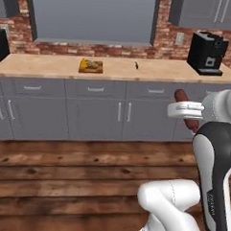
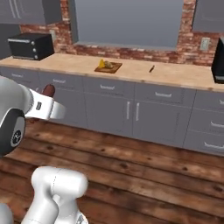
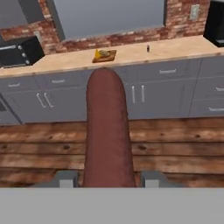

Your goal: Retrieve the sausage and cheese from the fridge and place them on the cutting board on the counter.

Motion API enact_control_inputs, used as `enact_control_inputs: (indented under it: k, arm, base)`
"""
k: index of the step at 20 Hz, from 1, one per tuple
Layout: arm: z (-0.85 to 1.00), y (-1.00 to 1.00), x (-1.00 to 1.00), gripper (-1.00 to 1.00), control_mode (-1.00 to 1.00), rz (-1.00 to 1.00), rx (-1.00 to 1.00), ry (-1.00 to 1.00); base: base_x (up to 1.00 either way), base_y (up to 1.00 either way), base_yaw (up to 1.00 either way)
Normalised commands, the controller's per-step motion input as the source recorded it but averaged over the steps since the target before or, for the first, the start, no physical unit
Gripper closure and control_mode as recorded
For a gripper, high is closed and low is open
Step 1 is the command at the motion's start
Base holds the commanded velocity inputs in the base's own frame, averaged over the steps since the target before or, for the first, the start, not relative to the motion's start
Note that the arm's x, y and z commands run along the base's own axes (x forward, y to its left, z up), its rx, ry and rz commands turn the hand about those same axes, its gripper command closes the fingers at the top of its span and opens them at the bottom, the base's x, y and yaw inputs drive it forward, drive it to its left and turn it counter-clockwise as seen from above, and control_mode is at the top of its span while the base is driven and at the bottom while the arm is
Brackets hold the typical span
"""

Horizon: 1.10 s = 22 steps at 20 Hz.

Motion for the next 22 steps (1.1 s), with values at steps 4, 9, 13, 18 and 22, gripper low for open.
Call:
enact_control_inputs:
  k: [4,9,13,18,22]
  arm:
    - [0.0,0.0,0.0,1.0,1.0,0.0,0.0,0.0]
    - [0.0,0.0,0.0,1.0,1.0,0.0,0.0,0.0]
    - [0.0,0.0,0.0,1.0,1.0,0.0,0.0,0.0]
    - [0.0,0.0,0.0,1.0,1.0,0.0,0.0,0.0]
    - [0.0,0.0,0.0,1.0,1.0,0.0,0.0,0.0]
  base:
    - [1.0,-0.28,0.0]
    - [1.0,-0.28,0.0]
    - [1.0,-0.25,0.0]
    - [1.0,-0.24,0.0]
    - [1.0,-0.16,0.0]
